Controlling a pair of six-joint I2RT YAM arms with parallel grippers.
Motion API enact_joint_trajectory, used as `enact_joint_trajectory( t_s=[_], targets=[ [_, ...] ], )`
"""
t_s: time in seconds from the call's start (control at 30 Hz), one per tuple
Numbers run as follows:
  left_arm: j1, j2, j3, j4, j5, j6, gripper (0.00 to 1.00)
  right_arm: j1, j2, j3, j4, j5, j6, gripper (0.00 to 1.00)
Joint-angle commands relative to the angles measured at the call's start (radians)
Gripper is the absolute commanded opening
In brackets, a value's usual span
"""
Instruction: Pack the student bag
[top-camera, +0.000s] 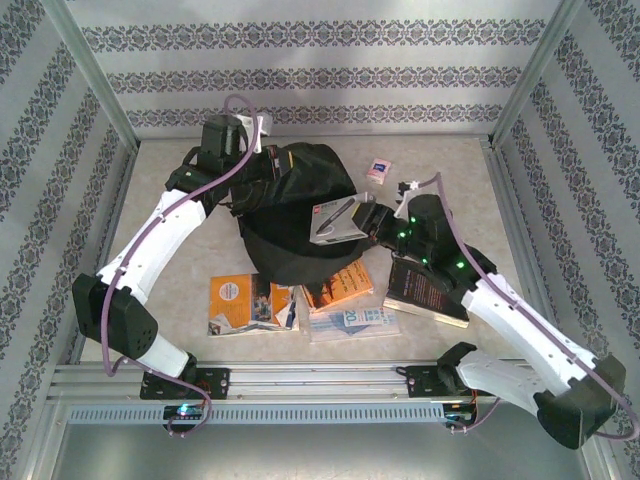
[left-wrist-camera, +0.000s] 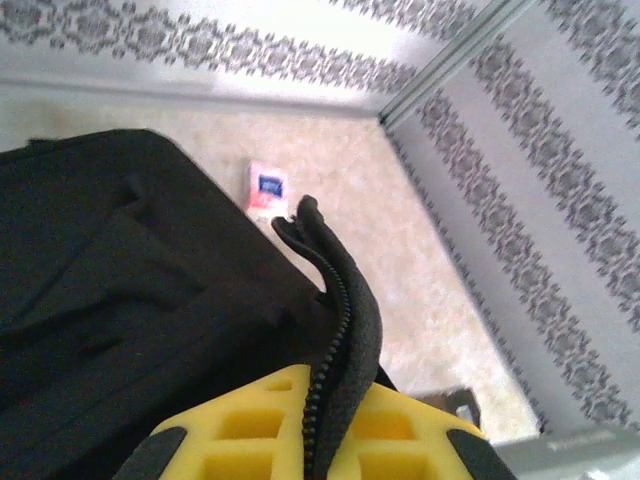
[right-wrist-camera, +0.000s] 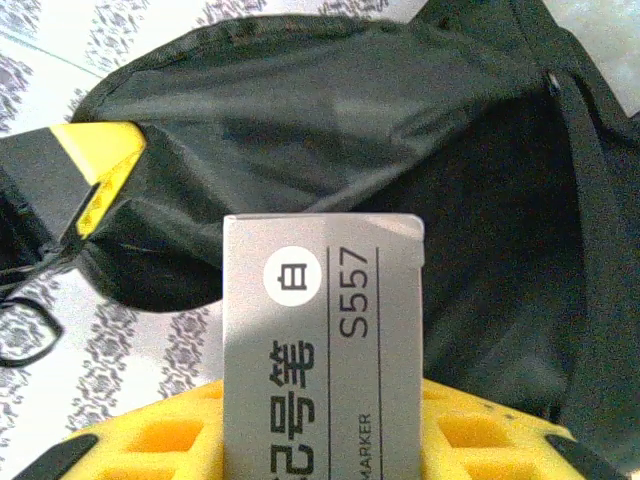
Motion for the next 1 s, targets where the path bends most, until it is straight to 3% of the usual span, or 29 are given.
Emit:
enact_joint_trajectory(
  t_s=[0.0, 0.13, 0.27, 0.47, 0.57, 0.7, 0.73, 0.8, 0.97],
  targets=[
    [0.0, -0.028, 0.015, 0.233, 0.039, -0.103, 0.0, 0.004, -0.028, -0.04, 0.038, 0.085, 0.13, 0.36],
    [-0.001, -0.016, -0.02, 0.333, 0.106, -0.178, 0.0, -0.007, 0.06, -0.042, 0.099, 0.092, 0.231, 0.36],
    [-0.009, -0.021, -0.069, 0.408, 0.133, -0.22, 0.0, -0.029, 0.196, -0.033, 0.29, 0.061, 0.294, 0.36],
    [-0.011, -0.038, -0.116, 0.471, 0.12, -0.261, 0.0, -0.035, 0.503, 0.077, 0.518, 0.013, 0.38, 0.37],
    [-0.012, -0.039, -0.107, 0.472, 0.1, -0.264, 0.0, -0.019, 0.71, 0.182, 0.644, -0.036, 0.418, 0.44],
    [0.002, -0.032, -0.054, 0.387, 0.05, -0.211, 0.0, 0.006, 0.927, 0.354, 0.797, -0.17, 0.394, 0.75],
    [0.012, -0.036, -0.049, 0.367, 0.034, -0.196, 0.0, 0.012, 0.937, 0.367, 0.805, -0.177, 0.373, 0.83],
    [0.035, -0.044, -0.037, 0.321, 0.002, -0.171, 0.0, 0.02, 0.907, 0.343, 0.79, -0.159, 0.299, 0.89],
    [0.099, -0.062, -0.062, 0.288, -0.049, -0.14, 0.0, 0.013, 0.79, 0.313, 0.637, -0.162, 0.077, 0.93]
  ],
)
